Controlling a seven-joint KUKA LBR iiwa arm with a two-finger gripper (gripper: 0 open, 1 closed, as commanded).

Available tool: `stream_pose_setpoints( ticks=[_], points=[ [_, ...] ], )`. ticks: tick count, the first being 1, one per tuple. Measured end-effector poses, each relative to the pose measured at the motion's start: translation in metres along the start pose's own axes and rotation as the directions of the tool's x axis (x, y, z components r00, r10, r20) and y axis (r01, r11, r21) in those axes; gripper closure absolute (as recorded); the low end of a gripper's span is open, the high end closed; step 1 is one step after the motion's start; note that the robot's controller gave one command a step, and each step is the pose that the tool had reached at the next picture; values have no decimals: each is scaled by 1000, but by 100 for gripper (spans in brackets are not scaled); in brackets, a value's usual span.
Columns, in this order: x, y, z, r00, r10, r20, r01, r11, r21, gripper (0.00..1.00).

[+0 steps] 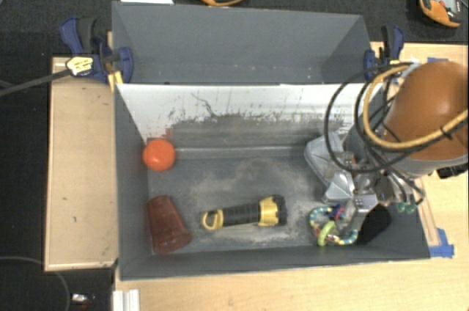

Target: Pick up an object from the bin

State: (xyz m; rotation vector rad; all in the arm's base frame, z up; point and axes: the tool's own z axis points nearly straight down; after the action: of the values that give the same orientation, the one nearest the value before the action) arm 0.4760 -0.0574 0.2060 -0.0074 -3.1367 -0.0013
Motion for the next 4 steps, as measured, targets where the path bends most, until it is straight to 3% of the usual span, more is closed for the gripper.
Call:
stream_pose_setpoints(
  ticks=[1, 2, 3, 4],
  points=[
    [-2, 0, -3, 1000, -5, 8, 5, 1000, 1, 0],
    [-6, -59, 119, 974, -227, 18, 227, 974, 5, 0],
    [-5, -85, 63, 905, -424, 21, 424, 906, 13, 0],
    [-32, 0, 106, 997, 68, 31, -68, 998, -9, 0]
  ],
)
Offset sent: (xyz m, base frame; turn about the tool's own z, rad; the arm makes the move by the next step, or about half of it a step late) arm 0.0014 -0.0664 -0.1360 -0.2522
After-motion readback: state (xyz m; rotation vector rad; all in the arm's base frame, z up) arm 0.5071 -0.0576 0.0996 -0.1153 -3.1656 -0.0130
